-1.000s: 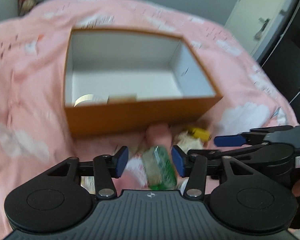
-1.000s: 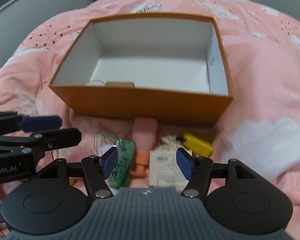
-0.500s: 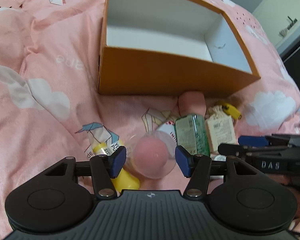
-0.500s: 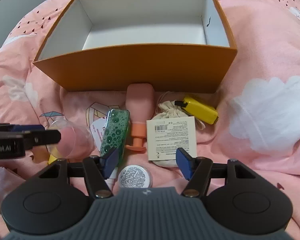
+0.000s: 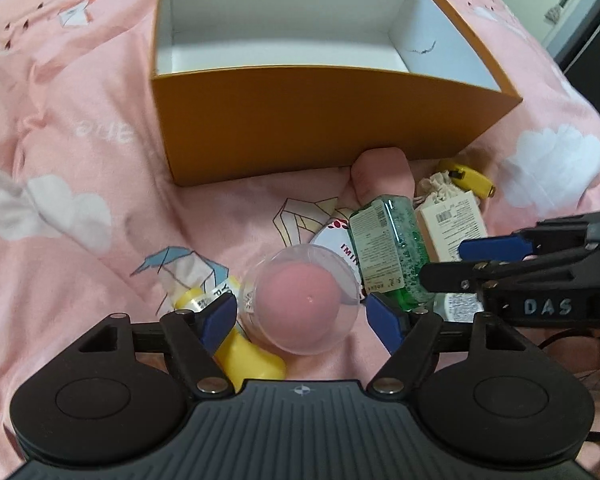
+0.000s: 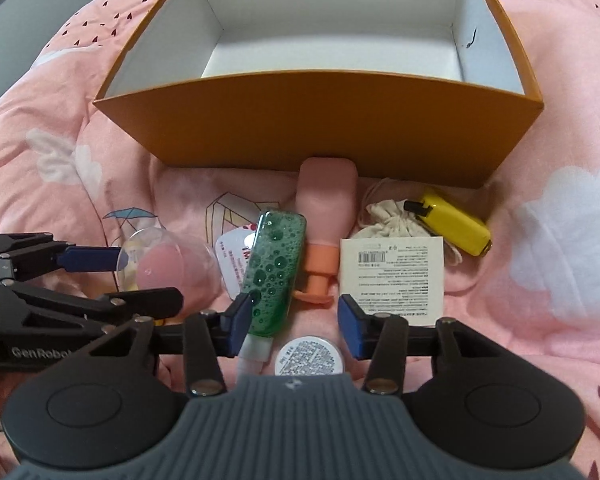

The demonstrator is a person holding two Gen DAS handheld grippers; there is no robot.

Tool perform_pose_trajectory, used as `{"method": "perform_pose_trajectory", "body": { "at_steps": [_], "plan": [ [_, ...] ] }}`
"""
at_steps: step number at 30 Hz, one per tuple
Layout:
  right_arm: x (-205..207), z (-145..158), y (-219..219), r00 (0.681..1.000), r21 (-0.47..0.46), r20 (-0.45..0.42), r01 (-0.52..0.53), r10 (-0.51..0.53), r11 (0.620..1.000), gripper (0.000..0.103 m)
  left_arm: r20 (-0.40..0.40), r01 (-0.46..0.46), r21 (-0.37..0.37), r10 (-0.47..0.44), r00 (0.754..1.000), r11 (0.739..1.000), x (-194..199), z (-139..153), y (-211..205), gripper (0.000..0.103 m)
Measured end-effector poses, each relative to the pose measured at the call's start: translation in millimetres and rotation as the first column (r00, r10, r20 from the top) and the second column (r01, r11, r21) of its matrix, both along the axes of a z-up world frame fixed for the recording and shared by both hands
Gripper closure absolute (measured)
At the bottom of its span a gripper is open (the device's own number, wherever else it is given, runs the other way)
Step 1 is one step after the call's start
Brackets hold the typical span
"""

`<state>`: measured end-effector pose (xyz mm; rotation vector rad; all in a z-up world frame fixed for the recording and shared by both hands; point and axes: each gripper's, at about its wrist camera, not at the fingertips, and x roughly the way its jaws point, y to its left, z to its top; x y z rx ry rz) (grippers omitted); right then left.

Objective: Organize rigid objects
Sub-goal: 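Grasp the clear pink-sponge cup with left tool while right tool grasps the green bottle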

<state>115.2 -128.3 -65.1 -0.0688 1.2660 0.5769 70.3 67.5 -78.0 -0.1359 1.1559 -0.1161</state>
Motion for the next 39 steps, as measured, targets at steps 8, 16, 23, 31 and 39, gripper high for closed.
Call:
{"method": "perform_pose_trajectory", "body": {
  "at_steps": [8, 16, 23, 31, 39],
  "plan": [
    [3.7, -0.2, 1.5, 1.0, 0.023, 0.001, -0.001, 0.001, 1.0, 0.055, -0.001, 0.054, 0.087, -0.055, 0.999, 0.995, 9.2, -11.5, -16.9, 0.016],
    [9.5, -7.7, 15.7, 0.999, 0.023, -0.014, -0.037, 0.037, 0.999, 0.055, -0.013, 0.009, 0.061, -0.008, 1.0, 0.998, 11.1, -20.5, -7.8, 0.023],
    [13.3, -15.2, 20.0, 0.998, 0.032, -0.048, -0.028, 0.029, 0.999, 0.06, 0.005, -0.023, 0.049, 0.023, 1.0, 0.999, 5.8, -21.0, -4.1, 0.029],
    [13.5, -17.1, 19.9, 0.999, 0.027, -0.052, -0.014, 0.016, 1.0, 0.061, 0.026, -0.073, 0.045, 0.072, 0.997, 0.996, -1.4, -16.0, 6.1, 0.031],
    [18.3, -19.4, 23.4, 0.998, 0.044, -0.06, -0.016, 0.018, 0.999, 0.071, 0.024, -0.07, 0.045, 0.069, 0.997, 0.997, 0.4, -20.1, 5.1, 0.031]
  ]
}}
